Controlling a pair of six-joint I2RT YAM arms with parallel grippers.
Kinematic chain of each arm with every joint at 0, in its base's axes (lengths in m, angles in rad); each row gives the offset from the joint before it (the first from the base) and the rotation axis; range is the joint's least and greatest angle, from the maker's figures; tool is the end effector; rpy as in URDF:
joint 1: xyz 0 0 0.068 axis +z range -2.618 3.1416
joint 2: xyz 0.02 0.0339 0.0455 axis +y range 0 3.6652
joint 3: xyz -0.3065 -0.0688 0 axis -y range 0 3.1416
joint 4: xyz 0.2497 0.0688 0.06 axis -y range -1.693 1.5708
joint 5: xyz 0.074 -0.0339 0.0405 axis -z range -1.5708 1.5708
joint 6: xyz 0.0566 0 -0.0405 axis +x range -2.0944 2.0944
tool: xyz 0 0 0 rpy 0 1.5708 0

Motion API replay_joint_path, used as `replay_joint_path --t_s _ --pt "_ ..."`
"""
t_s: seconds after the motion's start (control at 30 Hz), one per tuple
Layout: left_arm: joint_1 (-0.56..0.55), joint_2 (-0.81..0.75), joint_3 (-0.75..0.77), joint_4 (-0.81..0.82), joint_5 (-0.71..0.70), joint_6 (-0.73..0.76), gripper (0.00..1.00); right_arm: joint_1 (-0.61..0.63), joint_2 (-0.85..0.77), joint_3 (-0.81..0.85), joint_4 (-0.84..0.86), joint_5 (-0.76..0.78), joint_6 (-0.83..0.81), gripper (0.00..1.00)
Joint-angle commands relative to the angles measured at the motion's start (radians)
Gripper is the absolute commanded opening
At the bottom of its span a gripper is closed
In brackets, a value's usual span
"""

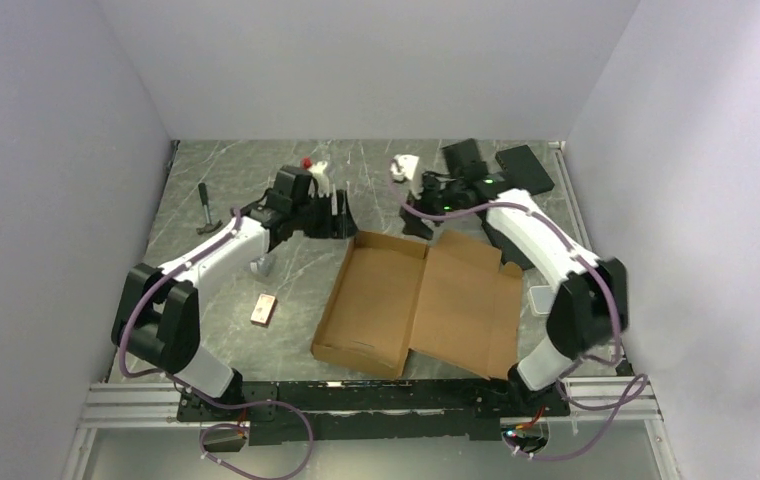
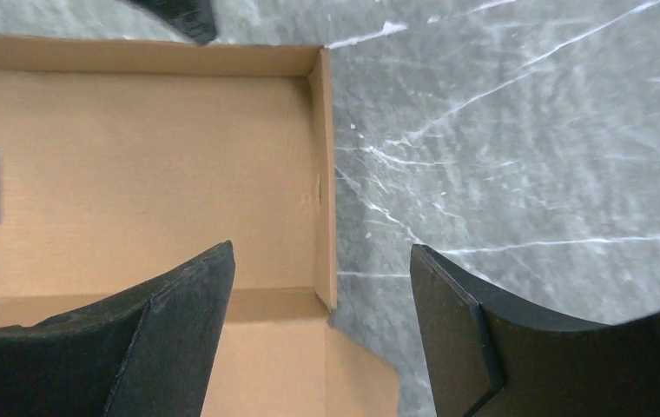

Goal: Fold the paper box

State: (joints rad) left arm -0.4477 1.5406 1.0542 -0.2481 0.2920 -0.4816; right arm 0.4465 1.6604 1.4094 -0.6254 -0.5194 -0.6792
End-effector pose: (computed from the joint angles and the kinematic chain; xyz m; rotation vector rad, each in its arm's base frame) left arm 0.3127 -0.1682 0.2703 0.1161 2.4028 -0.7935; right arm 0.3333 0.1907 0.3202 -1.4443 1.8660 0.5212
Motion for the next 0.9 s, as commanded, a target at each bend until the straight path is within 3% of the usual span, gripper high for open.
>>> replay_joint_path --t_s 0.0,0.13,0.23,0.43,0.53,0.67,0.87 --pt "-0.003 -0.031 0.161 -0.034 0.08 0.315 0.78 -0.125 -0.211 -0.113 -0.041 -0.285 -0.057 0.79" --pt "-0.008 0.041 0.266 -0.016 0.274 0.626 0.89 -0.268 -0.457 -0.35 0.06 -0.552 -0.084 0.91" --pt "-0.035 0.104 0.31 -0.009 0.381 0.846 0.9 -0.347 -0.633 -0.511 0.174 -0.639 -0.05 0.99" --pt "-0.13 0.309 0.512 -0.216 0.334 1.173 0.88 -0.427 -0.672 -0.482 0.107 -0.679 -0.046 0.99" --pt "-0.166 0.41 0.613 -0.319 0.283 1.247 0.84 -0.439 -0.663 -0.478 0.097 -0.666 -0.049 0.99" --pt "-0.192 0.486 0.652 -0.327 0.255 1.272 0.77 -0.44 -0.664 -0.468 0.088 -0.668 -0.044 0.99" --pt "-0.204 0.545 0.653 -0.312 0.241 1.244 0.55 -0.465 -0.658 -0.466 0.089 -0.663 -0.036 0.99"
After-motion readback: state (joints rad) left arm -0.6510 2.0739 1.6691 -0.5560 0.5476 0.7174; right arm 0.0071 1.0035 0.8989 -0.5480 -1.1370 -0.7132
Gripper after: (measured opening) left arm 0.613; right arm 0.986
